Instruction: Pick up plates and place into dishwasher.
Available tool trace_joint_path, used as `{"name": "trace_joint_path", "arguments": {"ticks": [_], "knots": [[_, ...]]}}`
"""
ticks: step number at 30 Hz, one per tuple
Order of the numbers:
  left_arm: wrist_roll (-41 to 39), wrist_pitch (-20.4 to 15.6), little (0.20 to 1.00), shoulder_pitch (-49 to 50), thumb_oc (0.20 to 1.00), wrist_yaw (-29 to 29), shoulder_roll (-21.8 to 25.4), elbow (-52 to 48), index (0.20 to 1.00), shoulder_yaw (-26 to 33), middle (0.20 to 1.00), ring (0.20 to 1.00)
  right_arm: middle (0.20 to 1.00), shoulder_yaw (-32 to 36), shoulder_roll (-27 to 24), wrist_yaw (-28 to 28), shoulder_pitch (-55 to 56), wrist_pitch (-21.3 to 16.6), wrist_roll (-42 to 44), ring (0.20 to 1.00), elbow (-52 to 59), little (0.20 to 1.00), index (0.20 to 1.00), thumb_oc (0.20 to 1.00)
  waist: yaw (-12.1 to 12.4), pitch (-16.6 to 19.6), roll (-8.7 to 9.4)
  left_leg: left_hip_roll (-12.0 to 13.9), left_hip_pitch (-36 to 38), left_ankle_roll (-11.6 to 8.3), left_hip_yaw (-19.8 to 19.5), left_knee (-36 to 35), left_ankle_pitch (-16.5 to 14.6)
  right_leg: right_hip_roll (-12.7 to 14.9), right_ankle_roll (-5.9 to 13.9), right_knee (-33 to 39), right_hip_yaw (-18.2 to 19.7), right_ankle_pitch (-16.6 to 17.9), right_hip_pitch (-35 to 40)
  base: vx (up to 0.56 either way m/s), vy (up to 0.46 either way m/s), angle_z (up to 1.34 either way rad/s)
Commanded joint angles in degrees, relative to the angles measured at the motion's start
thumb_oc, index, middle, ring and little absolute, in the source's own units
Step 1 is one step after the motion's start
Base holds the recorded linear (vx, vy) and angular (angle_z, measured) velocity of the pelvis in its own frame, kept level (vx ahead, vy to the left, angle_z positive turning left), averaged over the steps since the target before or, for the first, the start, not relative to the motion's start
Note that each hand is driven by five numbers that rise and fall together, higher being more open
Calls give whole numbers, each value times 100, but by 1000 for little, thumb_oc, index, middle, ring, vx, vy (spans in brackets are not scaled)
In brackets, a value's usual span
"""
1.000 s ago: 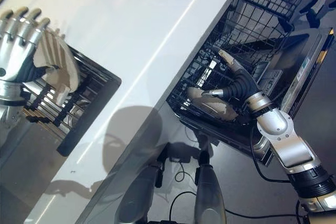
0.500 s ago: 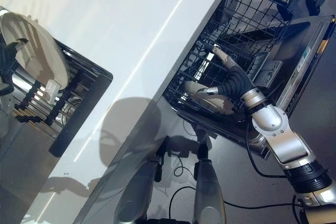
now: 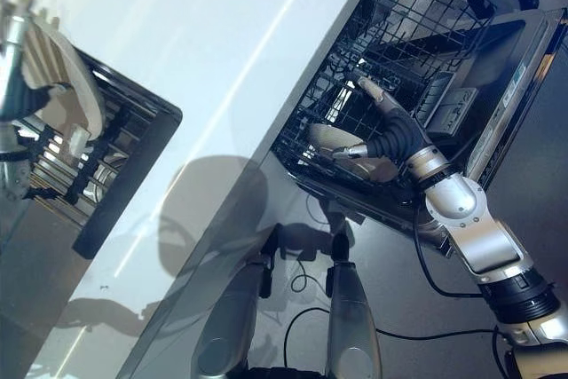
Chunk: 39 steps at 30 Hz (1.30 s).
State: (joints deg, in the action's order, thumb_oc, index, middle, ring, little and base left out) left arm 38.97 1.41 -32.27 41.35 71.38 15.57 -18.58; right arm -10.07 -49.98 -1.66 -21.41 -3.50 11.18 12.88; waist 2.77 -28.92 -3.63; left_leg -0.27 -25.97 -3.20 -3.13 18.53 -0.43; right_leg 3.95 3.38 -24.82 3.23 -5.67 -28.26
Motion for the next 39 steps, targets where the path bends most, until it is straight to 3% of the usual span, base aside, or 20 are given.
{"name": "trace_joint_path", "arguments": {"ticks": [1,12,13,14,15,30,39], "knots": [[-452,-399,1000,-317,1000,-953,613,-15,1000,-330,1000,1000,1000,198,-203,41,-282,-225,109,1000,377,1000,1000,1000,-149,1,-5,-342,128,492,-169,-133,-93,294,303,-32,-66,191,171,-9,45,-6],[-596,-743,1000,-111,1000,-754,1030,281,1000,-284,1000,1000,1000,253,-426,106,-47,-464,277,1000,224,1000,1000,1000,-80,271,-128,-362,362,502,-183,-267,-150,437,327,66,-125,198,419,10,13,-2],[-572,-738,758,-104,758,-739,1020,281,758,-274,758,758,1000,241,-418,125,-45,-474,272,1000,212,1000,1000,1000,-74,290,-132,-361,388,503,-197,-283,-154,444,328,73,-131,192,446,0,0,0],[-576,-757,376,-82,376,-769,1037,269,376,-230,376,376,1000,262,-421,130,-11,-494,283,1000,210,1000,1000,1000,-61,322,-138,-361,427,502,-214,-313,-155,456,330,91,-140,185,488,32,-19,0],[-597,-835,200,-23,200,-799,1062,273,200,-167,200,200,1000,299,-405,115,38,-500,289,1000,201,1000,1000,1000,-36,377,-148,-364,476,499,-238,-348,-163,468,334,108,-144,183,535,44,-18,1],[-361,-1062,200,1129,200,-557,990,94,200,849,200,200,1000,413,-374,-21,360,-458,341,1000,236,1000,1000,1000,70,807,-194,-351,894,461,-419,-548,-204,525,365,192,-203,32,924,24,-8,2],[-289,-673,200,1582,200,764,824,83,200,1456,200,200,1000,477,-260,15,660,-581,355,1000,329,1000,1000,1000,206,1041,-114,-307,1089,441,-532,-669,-197,563,360,285,-349,-60,1141,10,-54,6]]}}
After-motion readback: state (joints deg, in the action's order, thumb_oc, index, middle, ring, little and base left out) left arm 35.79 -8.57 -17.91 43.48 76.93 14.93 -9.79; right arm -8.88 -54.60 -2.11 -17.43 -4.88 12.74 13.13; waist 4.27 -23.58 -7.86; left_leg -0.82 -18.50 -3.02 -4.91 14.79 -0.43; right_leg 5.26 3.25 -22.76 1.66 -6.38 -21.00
